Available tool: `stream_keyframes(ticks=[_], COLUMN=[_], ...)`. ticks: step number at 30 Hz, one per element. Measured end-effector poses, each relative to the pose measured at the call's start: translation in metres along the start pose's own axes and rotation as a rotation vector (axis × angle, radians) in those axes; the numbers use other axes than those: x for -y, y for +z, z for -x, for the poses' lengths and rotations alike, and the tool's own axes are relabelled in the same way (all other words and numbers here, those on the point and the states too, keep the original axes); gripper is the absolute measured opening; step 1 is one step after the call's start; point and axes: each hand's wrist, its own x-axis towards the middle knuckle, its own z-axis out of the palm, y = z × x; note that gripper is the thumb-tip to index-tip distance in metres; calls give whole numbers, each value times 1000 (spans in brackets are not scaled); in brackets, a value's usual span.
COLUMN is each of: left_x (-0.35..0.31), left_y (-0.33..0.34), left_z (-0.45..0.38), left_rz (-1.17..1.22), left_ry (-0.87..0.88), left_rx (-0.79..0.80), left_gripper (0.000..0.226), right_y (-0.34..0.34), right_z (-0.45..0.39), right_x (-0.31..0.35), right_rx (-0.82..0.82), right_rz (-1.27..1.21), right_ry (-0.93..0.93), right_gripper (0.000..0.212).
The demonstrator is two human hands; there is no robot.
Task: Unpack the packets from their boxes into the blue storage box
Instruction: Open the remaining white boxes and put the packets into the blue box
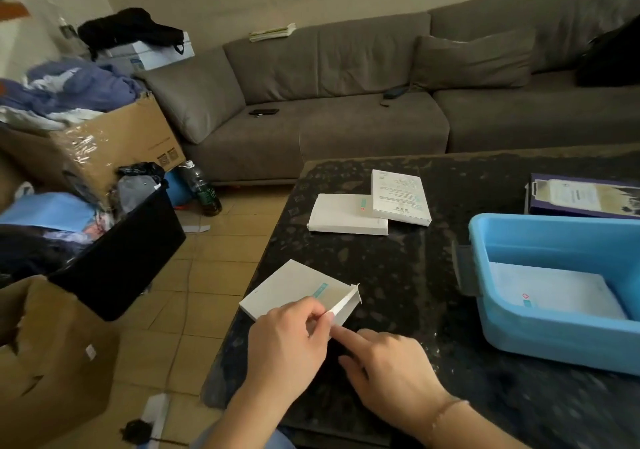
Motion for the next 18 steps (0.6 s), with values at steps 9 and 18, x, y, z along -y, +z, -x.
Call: stream_keyframes(ticks=[9, 18], left_x=[0, 4], left_y=[-5, 8], left_z=[-2, 1], left_rz=[51, 54], left_ry=[29, 49], left_rx=[-91, -54], left_gripper=[16, 19], right_y=[20, 24], right_z=[-29, -1], right_x=[11, -19], right_rx=[-71, -224], right_rz=[259, 331], right_ry=[-126, -193], right_gripper=[28, 32])
